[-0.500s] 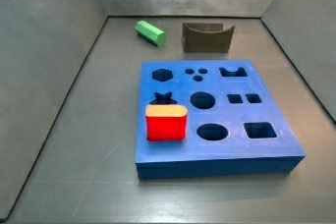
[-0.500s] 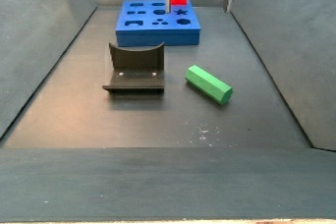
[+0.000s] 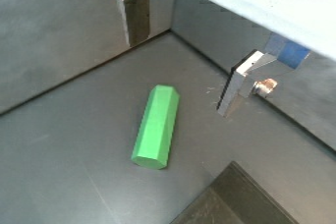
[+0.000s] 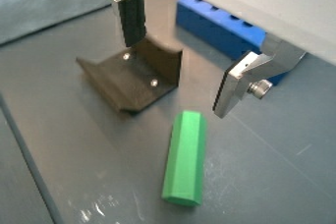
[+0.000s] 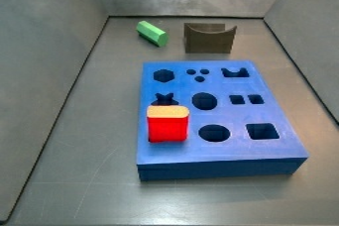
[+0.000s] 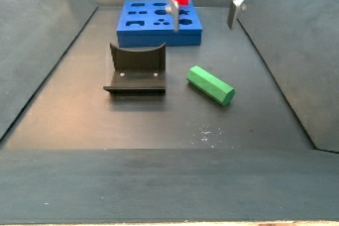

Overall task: Pick up the hexagon object. Move up. Place the hexagon object on the fixture. Regrasp the hexagon object. Move to above the board. Insert the hexagon object.
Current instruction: Pick up the hexagon object.

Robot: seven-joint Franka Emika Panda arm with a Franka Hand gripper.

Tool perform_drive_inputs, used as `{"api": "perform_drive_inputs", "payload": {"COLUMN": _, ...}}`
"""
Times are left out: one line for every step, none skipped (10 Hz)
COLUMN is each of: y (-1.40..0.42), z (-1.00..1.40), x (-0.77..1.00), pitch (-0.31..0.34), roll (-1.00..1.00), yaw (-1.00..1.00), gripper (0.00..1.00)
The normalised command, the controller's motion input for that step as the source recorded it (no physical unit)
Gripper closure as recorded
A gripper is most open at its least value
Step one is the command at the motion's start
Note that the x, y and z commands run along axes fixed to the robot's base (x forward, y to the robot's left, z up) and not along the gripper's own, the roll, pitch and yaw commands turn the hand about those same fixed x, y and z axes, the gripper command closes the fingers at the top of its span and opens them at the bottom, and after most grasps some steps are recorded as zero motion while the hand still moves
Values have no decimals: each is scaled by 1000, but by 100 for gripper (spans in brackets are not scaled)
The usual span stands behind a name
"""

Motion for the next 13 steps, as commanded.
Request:
{"api": "perform_drive_inputs", "payload": {"y": 54, "z": -1000, "x": -143, "pitch": -14, "roll": 20, "yaw": 551, "gripper": 0}}
{"api": "perform_drive_inputs", "payload": {"y": 51, "z": -1000, "x": -146, "pitch": -13, "roll": 19, "yaw": 549, "gripper": 0}}
{"api": "perform_drive_inputs", "payload": {"y": 34, "z": -1000, "x": -137, "pitch": -13, "roll": 21, "yaw": 529, "gripper": 0}}
{"api": "perform_drive_inputs", "payload": {"y": 31, "z": -1000, "x": -137, "pitch": -13, "roll": 23, "yaw": 526, "gripper": 0}}
{"api": "perform_drive_inputs", "payload": {"y": 34, "z": -1000, "x": -137, "pitch": -13, "roll": 23, "yaw": 523, "gripper": 0}}
{"api": "perform_drive_inputs", "payload": {"y": 34, "z": -1000, "x": -131, "pitch": -13, "roll": 23, "yaw": 514, "gripper": 0}}
{"api": "perform_drive_inputs", "payload": {"y": 17, "z": -1000, "x": -69, "pitch": -13, "roll": 17, "yaw": 471, "gripper": 0}}
{"api": "perform_drive_inputs", "payload": {"y": 0, "z": -1000, "x": 171, "pitch": 0, "roll": 0, "yaw": 449, "gripper": 0}}
{"api": "perform_drive_inputs", "payload": {"y": -46, "z": -1000, "x": 240, "pitch": 0, "roll": 0, "yaw": 377, "gripper": 0}}
{"api": "perform_drive_inputs", "payload": {"y": -237, "z": -1000, "x": 291, "pitch": 7, "roll": 36, "yaw": 366, "gripper": 0}}
{"api": "perform_drive_inputs", "payload": {"y": -269, "z": -954, "x": 283, "pitch": 63, "roll": 91, "yaw": 289, "gripper": 0}}
{"api": "perform_drive_inputs", "payload": {"y": -46, "z": -909, "x": 106, "pitch": 80, "roll": 104, "yaw": 226, "gripper": 0}}
{"api": "perform_drive_inputs", "payload": {"y": 89, "z": -497, "x": -137, "pitch": 30, "roll": 87, "yaw": 103, "gripper": 0}}
